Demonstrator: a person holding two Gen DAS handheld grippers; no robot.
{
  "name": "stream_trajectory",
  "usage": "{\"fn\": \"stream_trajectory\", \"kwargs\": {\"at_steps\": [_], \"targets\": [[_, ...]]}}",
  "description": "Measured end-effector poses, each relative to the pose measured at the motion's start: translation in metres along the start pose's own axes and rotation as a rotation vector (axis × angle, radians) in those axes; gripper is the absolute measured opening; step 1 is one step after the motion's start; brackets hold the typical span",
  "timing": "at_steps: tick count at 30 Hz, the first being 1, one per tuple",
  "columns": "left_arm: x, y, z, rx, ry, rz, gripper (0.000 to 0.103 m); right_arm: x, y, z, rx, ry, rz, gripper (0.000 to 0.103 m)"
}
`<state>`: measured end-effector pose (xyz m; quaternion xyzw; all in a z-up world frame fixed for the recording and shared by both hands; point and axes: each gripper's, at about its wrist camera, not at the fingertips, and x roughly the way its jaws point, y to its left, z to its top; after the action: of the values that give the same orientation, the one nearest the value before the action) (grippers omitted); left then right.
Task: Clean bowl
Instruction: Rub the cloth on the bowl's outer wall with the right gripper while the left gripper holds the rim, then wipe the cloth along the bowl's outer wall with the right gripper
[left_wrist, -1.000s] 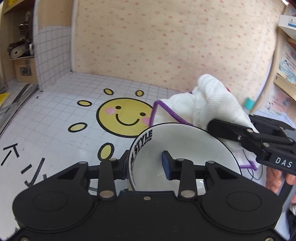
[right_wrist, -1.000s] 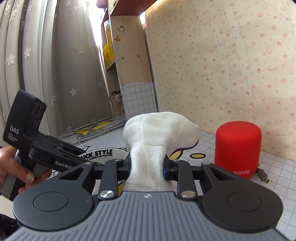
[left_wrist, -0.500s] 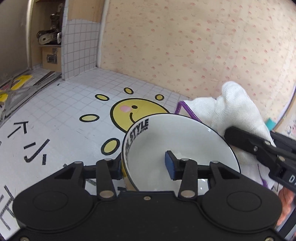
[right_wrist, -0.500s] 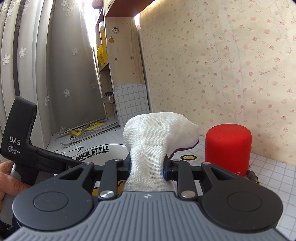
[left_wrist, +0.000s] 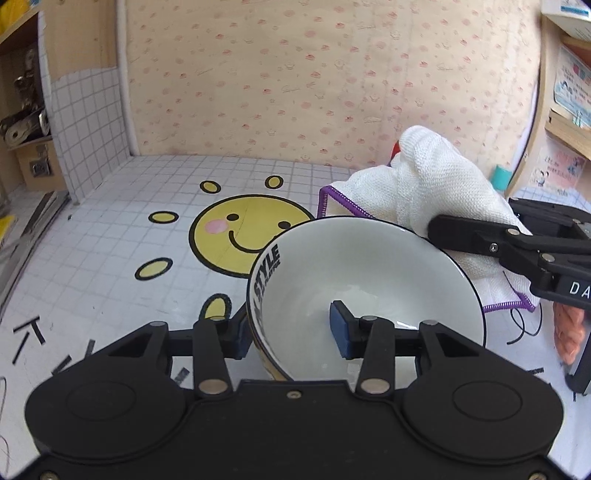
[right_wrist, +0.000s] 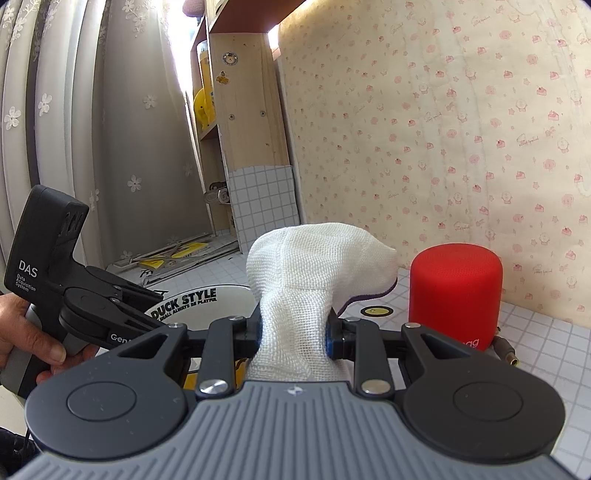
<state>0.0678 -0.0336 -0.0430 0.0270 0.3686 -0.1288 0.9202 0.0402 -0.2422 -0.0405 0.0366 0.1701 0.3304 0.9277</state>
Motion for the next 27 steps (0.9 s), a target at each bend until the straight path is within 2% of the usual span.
{"fn": "stream_trajectory", "kwargs": {"at_steps": [4,10,12,13,16,21,23,27], "targets": [[0.006,0.004,0.009,0.030,0.034,-0.021,0.045,0.000,0.000,0.000,0.003,-0.001,0.001,0.030],[0.010,0.012,0.016,0.065,0.040,-0.086,0.048,0.001,-0.002,0.000,0.010,-0.002,0.003,0.030],[0.011,0.015,0.016,0.078,0.031,-0.110,0.043,0.001,-0.002,0.000,0.011,-0.001,0.004,0.030],[0.011,0.017,0.017,0.068,0.031,-0.131,0.037,0.000,-0.002,0.000,0.010,-0.001,0.005,0.030],[0.012,0.021,0.015,0.031,0.028,-0.152,0.034,-0.004,0.013,-0.004,0.016,-0.007,-0.023,0.029],[0.008,0.024,0.007,-0.086,0.010,-0.119,0.029,-0.003,0.017,-0.005,0.014,-0.008,-0.033,0.030],[0.005,0.016,0.003,-0.072,-0.008,-0.074,0.029,-0.002,0.017,-0.005,0.013,-0.007,-0.032,0.030],[0.002,0.013,0.000,-0.104,-0.007,-0.035,0.029,0.005,0.016,0.000,-0.002,0.000,-0.025,0.030]]}}
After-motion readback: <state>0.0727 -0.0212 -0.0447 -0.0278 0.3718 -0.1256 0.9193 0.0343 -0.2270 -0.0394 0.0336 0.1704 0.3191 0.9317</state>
